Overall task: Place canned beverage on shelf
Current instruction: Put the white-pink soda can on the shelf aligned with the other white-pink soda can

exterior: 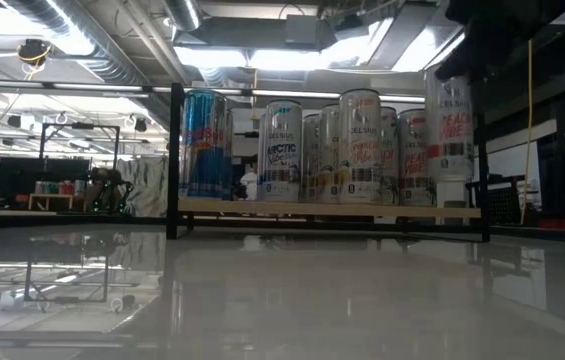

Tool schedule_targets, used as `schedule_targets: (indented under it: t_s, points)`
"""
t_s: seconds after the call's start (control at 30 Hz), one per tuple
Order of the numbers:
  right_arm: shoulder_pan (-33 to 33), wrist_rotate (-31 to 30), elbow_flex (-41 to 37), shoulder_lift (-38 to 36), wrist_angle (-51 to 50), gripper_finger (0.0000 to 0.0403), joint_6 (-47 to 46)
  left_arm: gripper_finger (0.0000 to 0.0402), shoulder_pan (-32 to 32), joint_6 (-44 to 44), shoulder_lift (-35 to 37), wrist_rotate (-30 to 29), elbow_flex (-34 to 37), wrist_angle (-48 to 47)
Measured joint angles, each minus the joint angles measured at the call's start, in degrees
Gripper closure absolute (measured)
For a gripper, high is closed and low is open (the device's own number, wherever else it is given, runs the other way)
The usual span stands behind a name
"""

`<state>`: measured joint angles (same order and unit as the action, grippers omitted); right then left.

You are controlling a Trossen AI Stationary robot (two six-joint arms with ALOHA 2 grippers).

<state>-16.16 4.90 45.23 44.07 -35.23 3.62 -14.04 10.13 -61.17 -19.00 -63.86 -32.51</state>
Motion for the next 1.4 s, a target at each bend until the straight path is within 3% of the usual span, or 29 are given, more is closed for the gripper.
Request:
schedule_targets:
  t_s: [0.17,0.53,1.4]
  points:
    - [-2.6,2.7,-2.2,0.0,2.6,0.0153,1.4,0.0105,0.0,0.0,0.0,0.0,0.0,0.0]
    - [-4.6,2.4,-7.2,0.0,5.7,0.0153,3.2,0.0105,0.0,0.0,0.0,0.0,0.0,0.0]
    - [-4.5,-0.4,-7.4,0.0,6.5,0.0129,4.4,0.0105,0.0,0.0,0.0,0.0,0.0,0.0]
